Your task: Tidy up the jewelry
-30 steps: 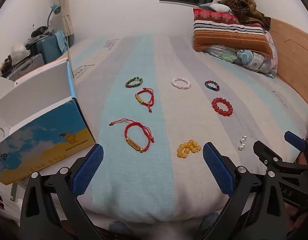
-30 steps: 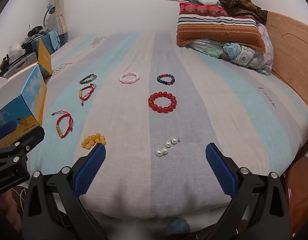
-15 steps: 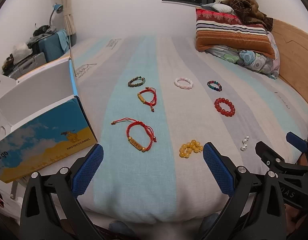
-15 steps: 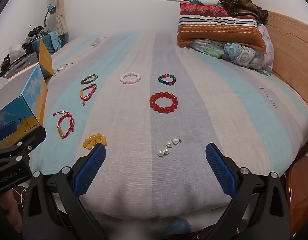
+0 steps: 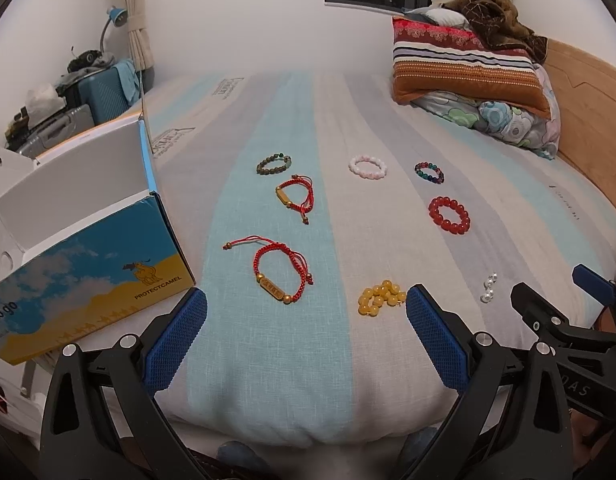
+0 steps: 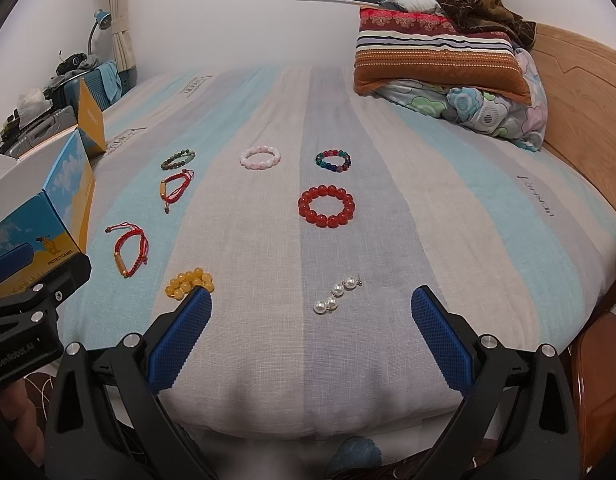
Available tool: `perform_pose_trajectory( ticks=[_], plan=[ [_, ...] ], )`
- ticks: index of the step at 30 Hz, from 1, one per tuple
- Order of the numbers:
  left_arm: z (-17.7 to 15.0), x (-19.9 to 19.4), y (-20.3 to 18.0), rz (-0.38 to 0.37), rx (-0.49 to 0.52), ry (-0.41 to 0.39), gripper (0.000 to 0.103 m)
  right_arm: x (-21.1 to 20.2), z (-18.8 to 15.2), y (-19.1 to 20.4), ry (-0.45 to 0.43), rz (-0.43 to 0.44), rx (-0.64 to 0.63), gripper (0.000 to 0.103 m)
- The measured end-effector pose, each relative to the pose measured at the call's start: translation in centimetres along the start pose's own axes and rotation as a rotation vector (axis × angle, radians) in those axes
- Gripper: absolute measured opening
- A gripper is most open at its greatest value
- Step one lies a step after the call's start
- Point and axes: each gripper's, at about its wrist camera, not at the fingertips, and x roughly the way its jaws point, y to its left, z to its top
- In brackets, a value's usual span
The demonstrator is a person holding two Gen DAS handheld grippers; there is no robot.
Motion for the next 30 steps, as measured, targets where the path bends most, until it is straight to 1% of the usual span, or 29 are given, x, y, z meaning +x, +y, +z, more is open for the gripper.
perform_pose_trajectory(
  ticks=[16,30],
  plan=[
    [0.16,0.21,-0.03,0.008,0.001,0.008,0.097,-0.04,-0.04,0.02,-0.002,0.0,0.002,0.096],
    [0.06,0.2,-0.35,0.016,0.011,0.007,0.097,-0.49,0.13,-0.2,-0.016,0.017,0.009,0.096]
  ],
)
